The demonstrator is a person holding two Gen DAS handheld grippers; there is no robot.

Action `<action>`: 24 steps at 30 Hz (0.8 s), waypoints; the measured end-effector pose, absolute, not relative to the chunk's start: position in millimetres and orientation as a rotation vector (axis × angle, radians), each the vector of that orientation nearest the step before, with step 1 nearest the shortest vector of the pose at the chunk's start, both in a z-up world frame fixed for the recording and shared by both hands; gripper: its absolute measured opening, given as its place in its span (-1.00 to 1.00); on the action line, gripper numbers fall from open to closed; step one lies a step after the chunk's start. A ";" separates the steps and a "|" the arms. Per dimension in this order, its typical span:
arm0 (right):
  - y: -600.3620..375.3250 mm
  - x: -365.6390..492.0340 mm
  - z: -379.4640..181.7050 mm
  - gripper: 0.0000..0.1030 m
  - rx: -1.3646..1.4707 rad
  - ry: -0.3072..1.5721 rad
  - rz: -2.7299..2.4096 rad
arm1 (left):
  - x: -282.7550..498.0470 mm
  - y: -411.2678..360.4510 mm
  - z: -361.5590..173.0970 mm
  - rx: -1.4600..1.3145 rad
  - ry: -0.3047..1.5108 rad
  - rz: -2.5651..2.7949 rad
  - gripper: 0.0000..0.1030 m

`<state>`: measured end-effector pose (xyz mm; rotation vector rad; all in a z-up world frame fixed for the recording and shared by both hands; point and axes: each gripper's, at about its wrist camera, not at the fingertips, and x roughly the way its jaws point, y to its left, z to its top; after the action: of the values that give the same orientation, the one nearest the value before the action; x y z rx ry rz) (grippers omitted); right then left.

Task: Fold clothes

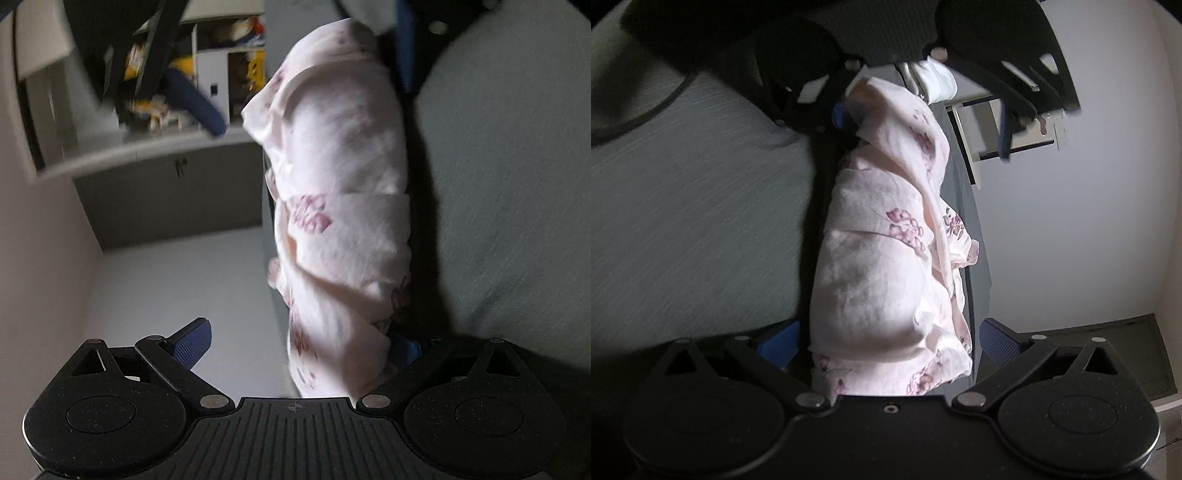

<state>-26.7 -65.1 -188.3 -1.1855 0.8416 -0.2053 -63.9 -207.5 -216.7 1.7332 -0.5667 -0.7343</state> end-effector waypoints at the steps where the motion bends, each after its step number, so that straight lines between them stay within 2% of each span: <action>1: -64.6 -27.3 -188.7 1.00 -1.200 0.826 -0.198 | -63.7 -209.7 -215.3 1.732 -0.551 -0.739 0.89; 6: -62.9 -22.1 -193.0 0.94 -1.247 0.793 -0.217 | -59.9 -220.2 -207.0 1.714 -0.445 -0.768 0.88; 7: -63.0 -20.8 -193.0 0.84 -1.242 0.797 -0.218 | -60.5 -222.5 -206.2 1.720 -0.428 -0.773 0.78; 8: -63.6 -19.6 -193.0 0.60 -1.235 0.805 -0.217 | -61.4 -224.4 -206.6 1.733 -0.414 -0.775 0.71; 9: -64.2 -18.4 -193.1 0.43 -1.229 0.812 -0.215 | -62.4 -225.2 -208.9 1.754 -0.410 -0.776 0.45; 10: -64.8 -17.2 -193.2 0.11 -1.222 0.820 -0.214 | -63.6 -225.1 -212.3 1.777 -0.401 -0.779 0.11; 11: -65.4 -16.0 -193.3 -0.12 -1.216 0.827 -0.212 | -64.6 -224.6 -216.0 1.795 -0.387 -0.785 -0.05; 13: -66.6 -13.6 -193.5 -0.25 -1.203 0.843 -0.209 | -67.2 -223.4 -222.1 1.818 -0.361 -0.794 -0.26; 16: -65.9 -12.1 -189.4 -0.51 -1.165 0.858 -0.180 | -73.0 -223.9 -218.8 1.759 -0.302 -0.799 -0.37; 24: -49.0 -32.0 -152.0 -0.60 -1.025 0.850 -0.067 | -94.0 -194.3 -196.1 1.750 -0.315 -0.859 -0.40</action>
<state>-32.0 -49.0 -152.0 -1.0254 0.8504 -0.0671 -94.0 -194.3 -196.1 1.7497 -0.3151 -0.8587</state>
